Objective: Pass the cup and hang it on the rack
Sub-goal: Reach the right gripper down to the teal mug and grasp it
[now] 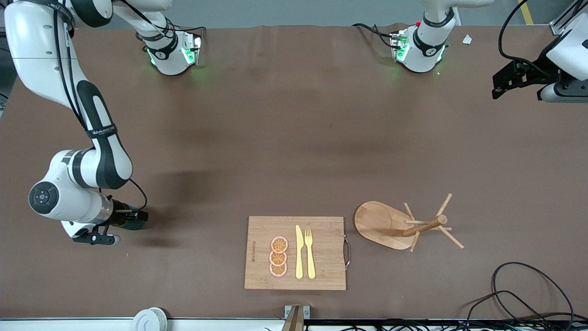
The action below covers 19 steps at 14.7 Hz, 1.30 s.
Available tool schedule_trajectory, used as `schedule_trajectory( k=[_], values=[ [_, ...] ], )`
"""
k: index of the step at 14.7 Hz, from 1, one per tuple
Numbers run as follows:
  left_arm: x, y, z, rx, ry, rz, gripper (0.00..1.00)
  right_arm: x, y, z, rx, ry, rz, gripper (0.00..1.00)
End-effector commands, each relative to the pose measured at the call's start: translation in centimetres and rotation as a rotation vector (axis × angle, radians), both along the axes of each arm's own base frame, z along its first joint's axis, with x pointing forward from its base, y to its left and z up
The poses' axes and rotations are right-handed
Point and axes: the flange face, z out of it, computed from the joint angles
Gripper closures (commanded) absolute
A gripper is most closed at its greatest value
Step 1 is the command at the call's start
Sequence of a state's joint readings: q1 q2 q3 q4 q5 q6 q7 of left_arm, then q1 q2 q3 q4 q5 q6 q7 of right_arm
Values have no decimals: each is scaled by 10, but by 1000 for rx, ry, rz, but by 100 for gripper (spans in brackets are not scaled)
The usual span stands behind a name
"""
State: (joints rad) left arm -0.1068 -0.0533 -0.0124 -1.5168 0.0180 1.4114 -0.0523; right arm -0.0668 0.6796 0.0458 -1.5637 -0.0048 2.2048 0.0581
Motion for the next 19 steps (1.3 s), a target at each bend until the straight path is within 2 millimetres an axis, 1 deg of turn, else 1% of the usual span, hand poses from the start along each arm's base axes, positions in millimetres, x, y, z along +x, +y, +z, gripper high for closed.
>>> schedule_trajectory(
  k=[1,2,4,6,8,9,10,12,13,14,15,17,18,19],
  values=[
    [1,-1,5,4,-13,3,0,4,-2,14,11,-11,-9,89],
    [1,-1,6,4,-14,5,0,4,-7,16,7,-16,-10,96],
    [1,-1,5,4,-13,3,0,5,-10,16,6,-17,-6,98],
    [0,-1,6,4,-14,3,0,5,-8,18,7,-22,-4,100],
    [0,-1,6,3,-16,3,0,6,-2,19,9,-22,1,100],
    [0,-1,6,2,-16,3,0,8,7,25,13,-28,4,100],
    [0,0,6,2,-16,4,0,10,29,35,16,-20,27,100],
    [0,0,7,2,-17,4,0,16,69,66,17,-2,10,100],
    [0,0,7,2,-17,4,0,16,95,78,13,21,-25,100],
    [1,1,6,2,-16,6,0,14,123,86,8,32,-74,100],
    [1,1,7,0,-18,6,0,7,166,89,6,34,-110,100],
    [4,0,5,0,-23,5,0,-9,246,100,6,17,-194,100],
    [8,-2,-1,0,-17,4,0,-22,288,102,3,8,-211,100],
    [13,-3,-5,0,-20,2,0,-34,323,106,5,-2,-218,100]
  ],
)
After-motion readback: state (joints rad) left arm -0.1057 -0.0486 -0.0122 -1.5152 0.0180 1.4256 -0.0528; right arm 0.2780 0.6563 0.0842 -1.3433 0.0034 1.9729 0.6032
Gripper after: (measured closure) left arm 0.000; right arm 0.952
